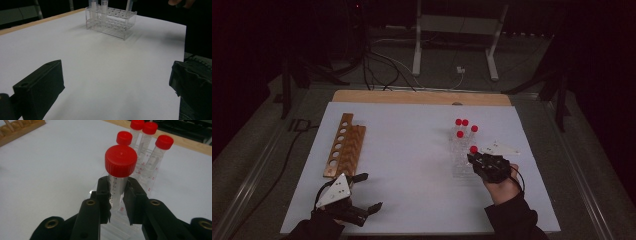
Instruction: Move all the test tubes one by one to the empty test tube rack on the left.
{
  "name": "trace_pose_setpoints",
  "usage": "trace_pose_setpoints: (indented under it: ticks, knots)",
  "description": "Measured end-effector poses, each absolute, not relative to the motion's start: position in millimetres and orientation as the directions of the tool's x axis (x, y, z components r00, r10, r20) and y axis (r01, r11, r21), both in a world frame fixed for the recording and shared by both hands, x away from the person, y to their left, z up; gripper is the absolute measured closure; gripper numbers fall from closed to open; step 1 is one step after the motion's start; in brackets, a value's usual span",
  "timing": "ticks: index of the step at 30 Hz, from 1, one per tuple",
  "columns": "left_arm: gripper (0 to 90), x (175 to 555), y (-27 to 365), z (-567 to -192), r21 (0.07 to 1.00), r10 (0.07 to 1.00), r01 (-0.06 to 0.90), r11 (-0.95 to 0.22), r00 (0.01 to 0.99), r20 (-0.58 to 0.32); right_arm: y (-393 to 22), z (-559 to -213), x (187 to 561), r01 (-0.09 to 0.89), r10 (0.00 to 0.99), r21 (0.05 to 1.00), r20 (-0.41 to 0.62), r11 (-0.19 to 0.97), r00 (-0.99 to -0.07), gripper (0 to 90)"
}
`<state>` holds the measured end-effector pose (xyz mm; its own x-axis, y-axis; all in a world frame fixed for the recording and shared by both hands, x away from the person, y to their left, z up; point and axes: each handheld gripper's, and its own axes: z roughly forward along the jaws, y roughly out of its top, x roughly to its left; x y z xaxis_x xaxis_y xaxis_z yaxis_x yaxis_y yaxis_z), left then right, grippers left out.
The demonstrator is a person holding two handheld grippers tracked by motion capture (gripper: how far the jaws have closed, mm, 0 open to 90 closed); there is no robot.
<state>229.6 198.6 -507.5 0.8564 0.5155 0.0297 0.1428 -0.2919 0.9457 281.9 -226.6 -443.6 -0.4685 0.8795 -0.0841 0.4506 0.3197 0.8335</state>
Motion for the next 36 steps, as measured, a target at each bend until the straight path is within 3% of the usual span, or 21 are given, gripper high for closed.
trace_pose_setpoints:
  ticks: [17,36]
  knots:
    - [2.3,227.3,190.0,-502.0,0.941,0.494,0.183,-0.285,0.869,-0.019,-222.0,-414.4,268.1,0.365,0.864,0.876,-0.105,0.315,-0.492,75.0]
    - [2.3,225.1,171.6,-473.7,0.949,0.436,0.165,-0.27,0.9,-0.033,-177.0,-421.8,258.3,0.328,0.753,0.859,-0.096,0.393,-0.651,75.0]
